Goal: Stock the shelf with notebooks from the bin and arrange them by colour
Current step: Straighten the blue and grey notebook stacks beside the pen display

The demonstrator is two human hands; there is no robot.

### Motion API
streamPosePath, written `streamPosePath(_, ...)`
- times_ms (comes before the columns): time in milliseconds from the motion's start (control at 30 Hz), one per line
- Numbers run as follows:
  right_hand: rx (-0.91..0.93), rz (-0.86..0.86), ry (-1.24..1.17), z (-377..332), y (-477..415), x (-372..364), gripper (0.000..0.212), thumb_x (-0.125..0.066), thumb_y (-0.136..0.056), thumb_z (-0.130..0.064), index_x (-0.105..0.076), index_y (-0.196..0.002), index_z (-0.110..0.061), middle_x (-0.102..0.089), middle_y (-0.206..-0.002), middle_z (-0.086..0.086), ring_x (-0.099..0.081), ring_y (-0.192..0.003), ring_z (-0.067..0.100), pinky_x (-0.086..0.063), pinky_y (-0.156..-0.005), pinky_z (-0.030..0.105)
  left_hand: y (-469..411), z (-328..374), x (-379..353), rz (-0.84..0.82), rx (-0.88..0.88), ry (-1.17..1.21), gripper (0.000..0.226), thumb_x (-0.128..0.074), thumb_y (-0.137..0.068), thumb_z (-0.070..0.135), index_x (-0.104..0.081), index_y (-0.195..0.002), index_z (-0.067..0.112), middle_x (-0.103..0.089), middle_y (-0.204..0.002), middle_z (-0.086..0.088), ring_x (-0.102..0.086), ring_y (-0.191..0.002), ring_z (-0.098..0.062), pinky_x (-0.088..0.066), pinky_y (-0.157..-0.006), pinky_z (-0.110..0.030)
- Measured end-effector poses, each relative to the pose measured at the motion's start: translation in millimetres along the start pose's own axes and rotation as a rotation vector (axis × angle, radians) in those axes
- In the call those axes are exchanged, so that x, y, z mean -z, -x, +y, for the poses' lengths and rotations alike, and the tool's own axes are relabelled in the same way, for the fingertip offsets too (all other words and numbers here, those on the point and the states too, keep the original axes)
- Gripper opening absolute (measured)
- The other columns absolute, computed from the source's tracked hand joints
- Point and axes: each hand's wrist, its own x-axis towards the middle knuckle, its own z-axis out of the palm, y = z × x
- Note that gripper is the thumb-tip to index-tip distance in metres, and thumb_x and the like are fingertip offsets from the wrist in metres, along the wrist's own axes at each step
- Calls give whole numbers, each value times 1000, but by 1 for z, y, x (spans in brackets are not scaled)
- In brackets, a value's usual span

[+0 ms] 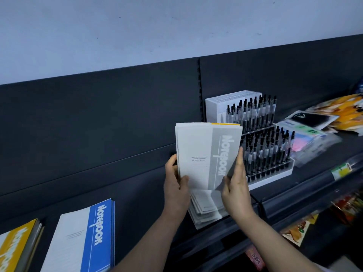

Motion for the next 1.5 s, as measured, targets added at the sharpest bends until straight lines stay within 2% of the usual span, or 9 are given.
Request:
streamPosePath(233,-54,-63,54,3,7,-6,97,-45,-84,16,18,-142,-29,-36,-125,11,-30,-86,5,-37,-67,25,0,-6,-6,-100,74,-55,61,-42,-93,-7,-34,-140,30,-57,-125,11,-52,-115,-6,-40,-100,-23)
streamPosePath(433,-38,13,31,-3,7,-5,93,-44,-85,18,7,-145,-32,-36,-137,11,-39,-100,14,-41,-76,29,-1,-5,0,-84,101,-12,54,-47,-92,-7,-43,-132,29,-61,-115,13,-57,-108,-2,-46,-93,-21)
streamPosePath(600,-64,31,-16,-12,3,-7,93,-44,-85,20,0,-147,-33,-26,-153,2,-33,-124,8,-28,-85,-1,-4,-2,16,-83,127,94,46,-54,-88,-11,-56,-118,25,-69,-111,5,-63,-105,-8,-51,-87,-20)
streamPosePath(733,-147,-123,-105,-23,-14,-2,87,-41,-87,17,-8,-152,-32,-33,-134,-14,-30,-117,-4,-31,-95,15,-14,8,45,-210,279,152,40,-60,-88,-8,-61,-117,19,-72,-111,2,-67,-105,-16,-56,-87,-34)
streamPosePath(867,-295,-276,-119,-25,-26,-3,84,-37,-85,16,-15,-151,-31,-34,-148,-6,-31,-137,14,-33,-111,34,-17,20,67,-369,488,235,21,-52,-99,14,-66,-112,6,-73,-103,-7,-68,-90,-20,-60,-76,-37)
streamPosePath(1067,-420,-368,-142,-28,-18,-15,80,-41,-80,17,-25,-149,-21,-47,-139,-5,-42,-126,12,-35,-105,28,-12,10,70,-21,584,70,22,-72,-86,21,-68,-95,0,-74,-92,-10,-68,-76,-20,-60,-67,-36)
streamPosePath(1167,-443,-343,-112,-27,-17,-19,70,-46,-83,10,-34,-143,-23,-56,-113,-3,-49,-105,15,-39,-85,25,-10,8,77,33,594,89,22,-71,-88,23,-67,-89,1,-73,-88,-10,-67,-74,-19,-57,-56,-28)
streamPosePath(1333,-472,-329,-86,-28,-12,-24,63,-48,-83,4,-38,-138,-25,-56,-92,-8,-54,-92,19,-44,-75,28,-14,3,81,72,627,82,9,-62,-94,16,-68,-88,11,-72,-98,-11,-68,-90,-25,-59,-74,-39)
streamPosePath(1500,-473,-386,-167,-32,-10,-33,67,-47,-78,4,-40,-134,-32,-64,-98,-9,-61,-97,20,-53,-86,40,-12,-8,89,250,651,48,9,-72,-86,19,-70,-81,12,-73,-89,-10,-69,-87,-27,-59,-80,-39)
